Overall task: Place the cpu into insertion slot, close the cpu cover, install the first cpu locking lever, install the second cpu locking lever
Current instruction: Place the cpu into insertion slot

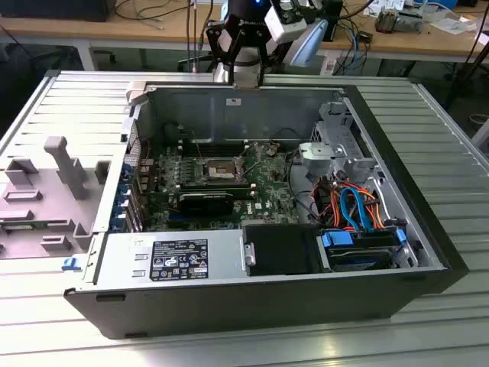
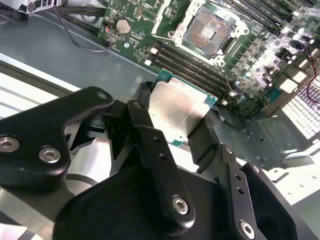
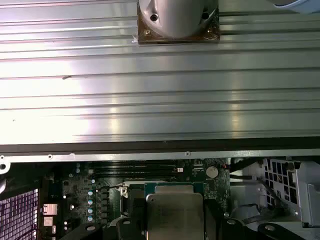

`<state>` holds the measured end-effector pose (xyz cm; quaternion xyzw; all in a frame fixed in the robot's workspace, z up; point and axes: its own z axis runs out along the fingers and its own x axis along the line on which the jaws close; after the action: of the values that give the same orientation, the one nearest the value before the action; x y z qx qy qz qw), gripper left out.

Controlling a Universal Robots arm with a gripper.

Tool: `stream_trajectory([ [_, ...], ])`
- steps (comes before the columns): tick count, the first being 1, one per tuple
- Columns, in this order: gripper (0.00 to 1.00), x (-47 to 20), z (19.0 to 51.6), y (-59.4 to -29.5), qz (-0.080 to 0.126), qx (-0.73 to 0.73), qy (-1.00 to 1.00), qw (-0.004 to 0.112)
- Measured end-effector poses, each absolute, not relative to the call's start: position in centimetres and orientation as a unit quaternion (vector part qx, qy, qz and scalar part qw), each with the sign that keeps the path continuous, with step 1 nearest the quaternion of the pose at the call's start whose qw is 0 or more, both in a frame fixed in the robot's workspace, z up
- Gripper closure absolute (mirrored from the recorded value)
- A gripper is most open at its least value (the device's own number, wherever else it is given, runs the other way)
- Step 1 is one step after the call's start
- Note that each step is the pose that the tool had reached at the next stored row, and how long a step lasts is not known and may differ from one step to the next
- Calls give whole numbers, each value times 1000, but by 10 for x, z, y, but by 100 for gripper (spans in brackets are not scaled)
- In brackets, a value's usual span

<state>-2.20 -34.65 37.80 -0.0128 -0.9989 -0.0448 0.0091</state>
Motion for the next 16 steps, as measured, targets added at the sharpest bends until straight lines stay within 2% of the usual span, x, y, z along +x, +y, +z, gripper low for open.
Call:
stream_trajectory([
  [16, 45, -23, 377, -347, -45, -13, -999, 9],
])
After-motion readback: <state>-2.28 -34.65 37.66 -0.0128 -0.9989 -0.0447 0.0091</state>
